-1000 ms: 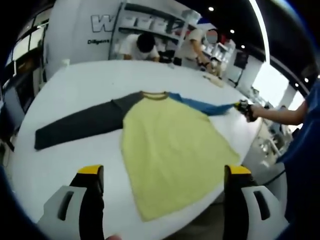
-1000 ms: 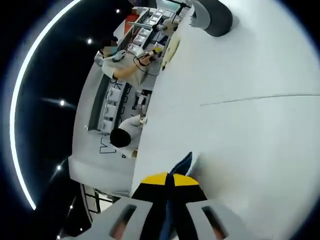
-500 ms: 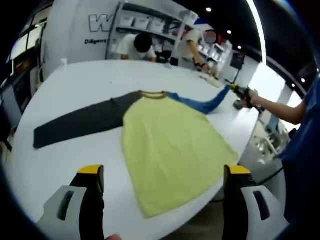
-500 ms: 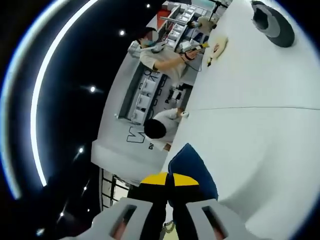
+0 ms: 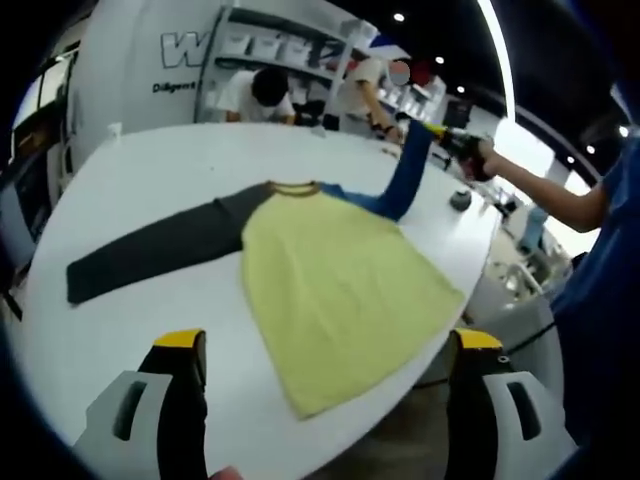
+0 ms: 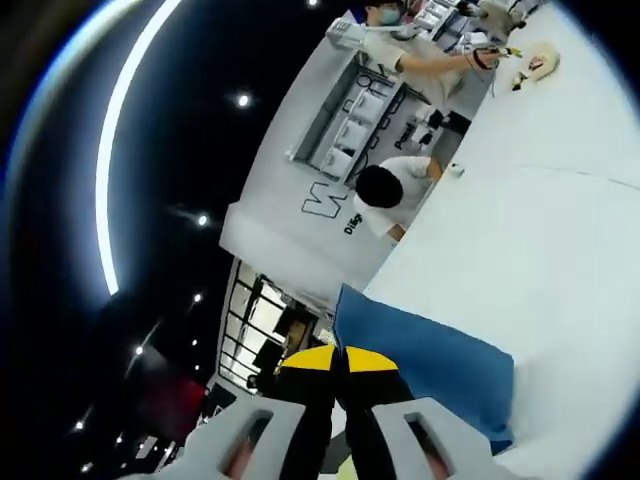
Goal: Fold the garment on the visible template until the final outline fits inside the template.
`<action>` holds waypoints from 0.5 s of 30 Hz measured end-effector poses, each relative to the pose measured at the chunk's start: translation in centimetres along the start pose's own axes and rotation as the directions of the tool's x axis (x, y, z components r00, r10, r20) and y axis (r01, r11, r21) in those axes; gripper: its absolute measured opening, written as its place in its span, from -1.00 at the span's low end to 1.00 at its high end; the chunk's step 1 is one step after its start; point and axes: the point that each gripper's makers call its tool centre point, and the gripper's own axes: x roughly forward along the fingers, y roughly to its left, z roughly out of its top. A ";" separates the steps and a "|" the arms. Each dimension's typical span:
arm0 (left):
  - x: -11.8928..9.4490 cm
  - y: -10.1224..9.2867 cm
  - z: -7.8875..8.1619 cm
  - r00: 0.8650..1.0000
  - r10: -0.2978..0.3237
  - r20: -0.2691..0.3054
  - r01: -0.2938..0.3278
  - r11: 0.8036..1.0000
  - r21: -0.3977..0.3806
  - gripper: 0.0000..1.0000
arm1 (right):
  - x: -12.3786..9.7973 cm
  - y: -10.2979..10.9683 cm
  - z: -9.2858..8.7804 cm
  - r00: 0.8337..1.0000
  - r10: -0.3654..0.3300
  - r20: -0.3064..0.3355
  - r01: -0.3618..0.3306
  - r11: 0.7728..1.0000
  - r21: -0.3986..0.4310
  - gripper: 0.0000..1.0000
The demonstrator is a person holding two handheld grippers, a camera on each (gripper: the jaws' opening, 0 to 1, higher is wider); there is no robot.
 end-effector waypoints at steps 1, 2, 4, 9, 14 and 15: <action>0.0 0.0 0.0 1.000 -0.001 0.001 0.001 1.000 0.001 0.95 | 0.3 0.3 -0.3 1.000 0.006 -0.008 -0.006 1.000 -0.001 -1.00; -0.2 0.0 0.0 1.000 -0.002 0.005 0.002 1.000 0.005 0.95 | 0.9 1.2 -1.3 0.999 0.019 -0.035 -0.020 1.000 -0.020 -1.00; -0.4 0.2 -0.1 1.000 -0.006 0.010 0.006 1.000 0.008 0.94 | 2.0 2.7 -3.0 0.997 0.028 -0.071 -0.031 0.999 -0.034 -1.00; -0.8 0.5 -0.2 1.000 -0.018 0.017 0.017 1.000 0.020 0.93 | 4.3 5.3 -6.6 0.989 0.057 -0.139 -0.065 0.997 -0.049 -1.00; -1.3 0.3 -0.1 1.000 -0.024 0.021 0.023 0.999 0.035 0.93 | 5.7 7.0 -11.0 0.969 0.075 -0.234 -0.096 0.992 -0.079 -1.00; -1.3 0.3 -0.2 1.000 -0.024 0.020 0.023 0.999 0.037 0.92 | 5.9 6.8 -11.4 0.964 0.074 -0.254 -0.100 0.991 -0.088 -1.00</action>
